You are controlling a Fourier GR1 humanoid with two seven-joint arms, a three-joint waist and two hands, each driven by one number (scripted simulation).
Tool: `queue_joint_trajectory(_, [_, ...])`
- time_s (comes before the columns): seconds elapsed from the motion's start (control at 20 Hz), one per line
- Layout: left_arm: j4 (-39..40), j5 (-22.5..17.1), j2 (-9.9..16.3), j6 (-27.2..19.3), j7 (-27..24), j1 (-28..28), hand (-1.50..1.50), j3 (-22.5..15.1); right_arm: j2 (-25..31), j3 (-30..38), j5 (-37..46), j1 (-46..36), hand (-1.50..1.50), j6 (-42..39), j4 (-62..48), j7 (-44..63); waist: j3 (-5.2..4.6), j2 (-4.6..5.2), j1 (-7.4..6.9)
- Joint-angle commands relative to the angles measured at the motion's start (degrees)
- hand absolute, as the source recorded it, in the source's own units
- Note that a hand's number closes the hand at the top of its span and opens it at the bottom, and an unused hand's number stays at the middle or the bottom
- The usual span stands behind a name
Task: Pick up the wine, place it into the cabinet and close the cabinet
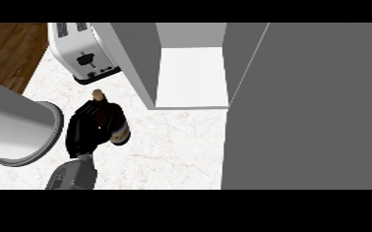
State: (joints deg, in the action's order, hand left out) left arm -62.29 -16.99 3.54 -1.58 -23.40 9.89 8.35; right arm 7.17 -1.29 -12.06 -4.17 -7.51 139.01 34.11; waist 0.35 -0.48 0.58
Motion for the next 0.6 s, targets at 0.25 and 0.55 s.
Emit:
queue_joint_trajectory(0.25, [-5.11,3.34,8.41,14.68,-12.45,-14.35,1.5,-2.79,-0.65,0.07,-2.95,2.91,-1.5,-0.41,5.75,0.45,-0.37,0.32,-0.57])
queue_joint_trajectory(0.55, [-14.8,7.51,3.88,5.54,-13.64,-14.62,1.5,-4.2,1.71,4.28,-6.7,-2.95,-1.5,1.57,7.04,5.99,-0.34,0.36,-0.56])
